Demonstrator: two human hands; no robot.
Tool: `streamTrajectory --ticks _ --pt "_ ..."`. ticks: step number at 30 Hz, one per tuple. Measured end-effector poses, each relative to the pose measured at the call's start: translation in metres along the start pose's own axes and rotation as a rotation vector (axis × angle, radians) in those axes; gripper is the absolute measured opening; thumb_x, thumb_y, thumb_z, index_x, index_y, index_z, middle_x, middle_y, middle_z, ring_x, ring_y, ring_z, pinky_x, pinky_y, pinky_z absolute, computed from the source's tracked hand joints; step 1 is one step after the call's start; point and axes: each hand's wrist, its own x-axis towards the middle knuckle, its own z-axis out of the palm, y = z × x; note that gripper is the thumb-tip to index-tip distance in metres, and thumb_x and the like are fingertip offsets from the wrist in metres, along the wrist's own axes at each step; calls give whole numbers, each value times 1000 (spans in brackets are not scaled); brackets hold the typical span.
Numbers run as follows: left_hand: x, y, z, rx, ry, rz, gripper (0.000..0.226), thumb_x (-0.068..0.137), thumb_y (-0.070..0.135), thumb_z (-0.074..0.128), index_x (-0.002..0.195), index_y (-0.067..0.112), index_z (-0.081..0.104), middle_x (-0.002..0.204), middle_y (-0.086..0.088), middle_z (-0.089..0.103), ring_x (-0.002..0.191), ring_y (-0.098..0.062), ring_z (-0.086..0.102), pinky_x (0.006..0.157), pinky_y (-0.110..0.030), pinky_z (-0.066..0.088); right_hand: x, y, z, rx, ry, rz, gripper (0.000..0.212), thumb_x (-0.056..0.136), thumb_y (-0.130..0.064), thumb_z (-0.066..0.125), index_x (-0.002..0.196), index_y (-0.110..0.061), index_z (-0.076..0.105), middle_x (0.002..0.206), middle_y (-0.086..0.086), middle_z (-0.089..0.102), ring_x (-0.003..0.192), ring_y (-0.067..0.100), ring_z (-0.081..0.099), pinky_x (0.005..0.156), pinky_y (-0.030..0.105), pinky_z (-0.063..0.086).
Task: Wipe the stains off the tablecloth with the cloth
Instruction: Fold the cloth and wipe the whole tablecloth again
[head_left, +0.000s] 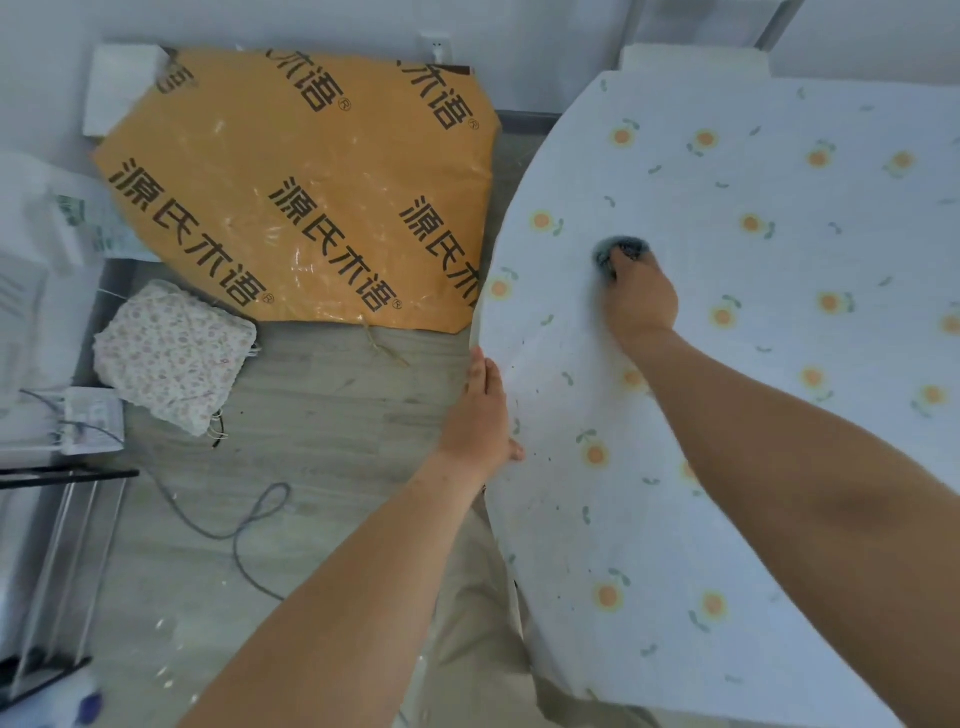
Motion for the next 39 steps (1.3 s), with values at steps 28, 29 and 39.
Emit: streamTrajectory --ticks 28,29,39 --pt "-78 -8 48 -92 44 -2 108 90 40 69 157 6 -7 164 -7 -22 153 -23 5 118 -32 27 -94 17 23 43 30 68 50 93 -9 38 139 -24 48 143 12 41 103 38 58 79 40 46" --pt "-82 -11 53 -83 31 8 111 89 40 72 157 6 -8 163 -6 -23 153 -22 3 119 -32 26 -103 -2 27 74 20 70 49 92 -8 37 137 -24 49 142 11 41 100 37 60 75 38 45" --pt "-83 -19 55 -54 -6 23 117 85 30 77 156 8 -13 162 -3 -27 153 -22 -9 121 -32 14 -150 18 37 -64 -31 -306 55 90 -10 48 140 -31 48 139 12 47 111 39 52 90 42 46"
